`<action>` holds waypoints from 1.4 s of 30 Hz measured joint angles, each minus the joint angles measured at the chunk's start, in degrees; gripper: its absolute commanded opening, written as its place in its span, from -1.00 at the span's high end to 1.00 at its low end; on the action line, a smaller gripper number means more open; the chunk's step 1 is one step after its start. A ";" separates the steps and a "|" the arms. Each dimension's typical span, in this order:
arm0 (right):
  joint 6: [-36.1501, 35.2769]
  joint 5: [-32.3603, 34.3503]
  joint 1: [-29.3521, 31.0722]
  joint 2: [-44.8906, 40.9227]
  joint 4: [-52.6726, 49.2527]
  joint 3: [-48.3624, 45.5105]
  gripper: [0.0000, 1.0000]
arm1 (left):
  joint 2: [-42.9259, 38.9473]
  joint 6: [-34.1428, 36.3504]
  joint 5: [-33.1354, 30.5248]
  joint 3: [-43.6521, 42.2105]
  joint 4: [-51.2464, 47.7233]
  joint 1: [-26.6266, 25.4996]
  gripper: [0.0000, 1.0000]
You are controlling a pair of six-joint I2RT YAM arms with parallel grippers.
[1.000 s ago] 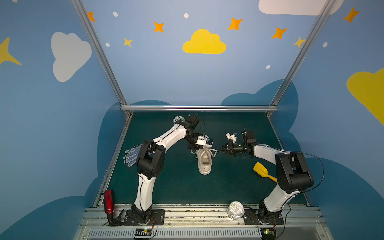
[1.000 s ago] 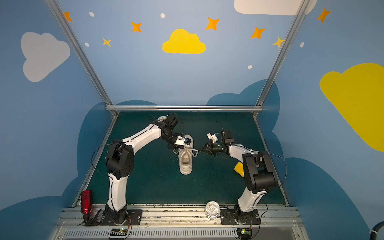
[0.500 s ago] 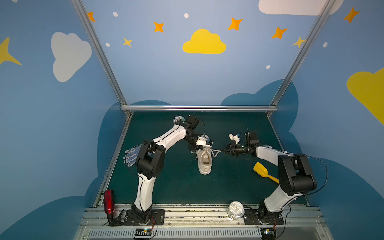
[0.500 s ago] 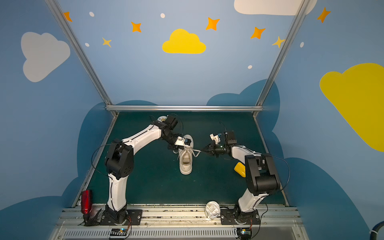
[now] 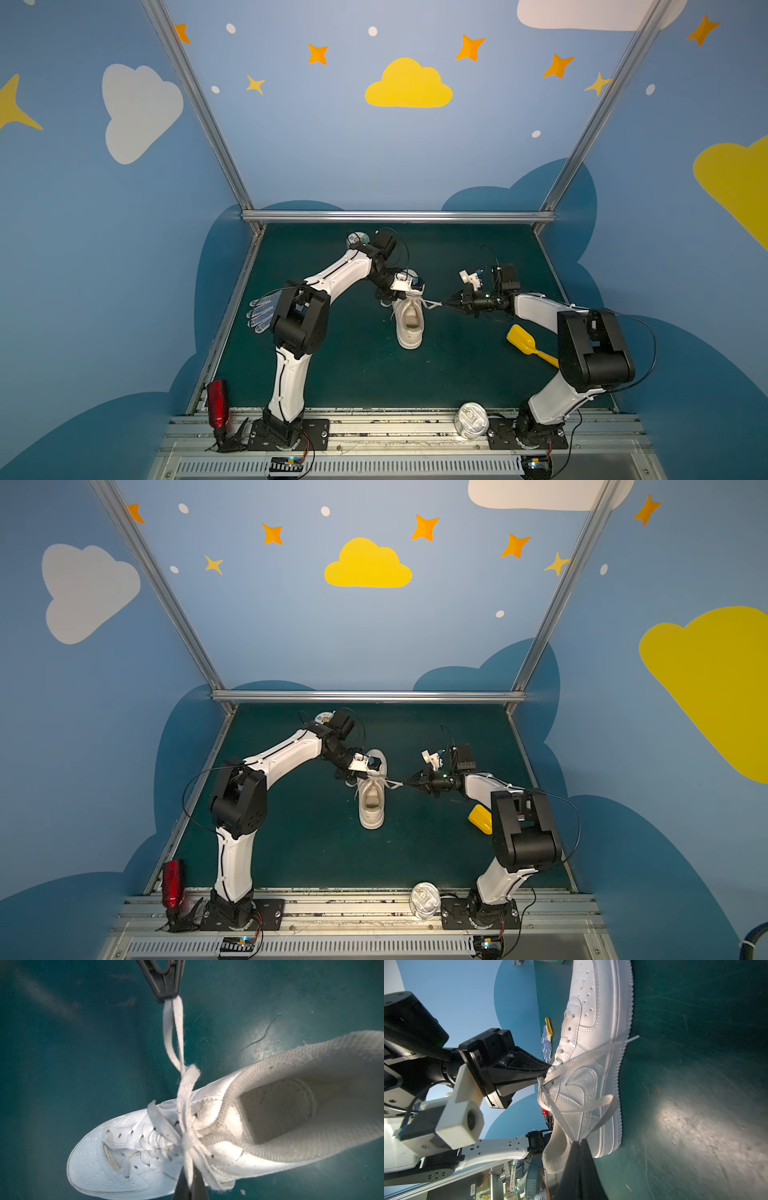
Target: Tie the shoes
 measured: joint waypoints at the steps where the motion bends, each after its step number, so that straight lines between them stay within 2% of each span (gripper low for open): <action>1: -0.07 0.11 -0.35 -0.02 -0.11 -0.17 1.00 | 0.00 0.00 0.00 -0.13 0.02 0.22 0.94; 11: -0.22 0.55 -1.62 0.00 -0.37 -1.25 0.99 | 0.00 0.02 0.04 -0.72 -0.17 1.05 0.94; 13: -0.20 0.31 -1.09 0.39 -0.66 -0.66 0.77 | 0.00 0.02 0.02 -0.72 -0.17 0.92 0.94; 16: 0.42 -0.11 0.37 1.62 0.15 0.55 0.59 | 0.00 0.00 0.02 -0.72 -0.17 0.61 0.92; 18: 1.42 -0.46 1.01 2.60 1.60 0.87 0.53 | 0.00 0.00 -0.02 -0.63 -0.28 0.48 0.59; 20: 2.45 -0.61 1.53 3.74 2.82 1.03 0.53 | 0.00 -0.39 -0.26 -0.48 -0.57 0.39 0.50; 23: 3.45 -0.59 1.99 5.22 3.50 1.66 0.47 | 0.00 -0.74 -0.50 -0.46 -0.57 0.39 0.20; 31: 4.68 -0.55 4.02 8.09 4.55 5.64 0.30 | -0.81 -1.55 -1.66 -1.44 1.55 0.52 -0.10; 42: 4.74 -0.61 5.27 14.49 4.33 10.67 0.27 | -1.92 -2.27 -1.33 -1.88 2.43 1.11 0.00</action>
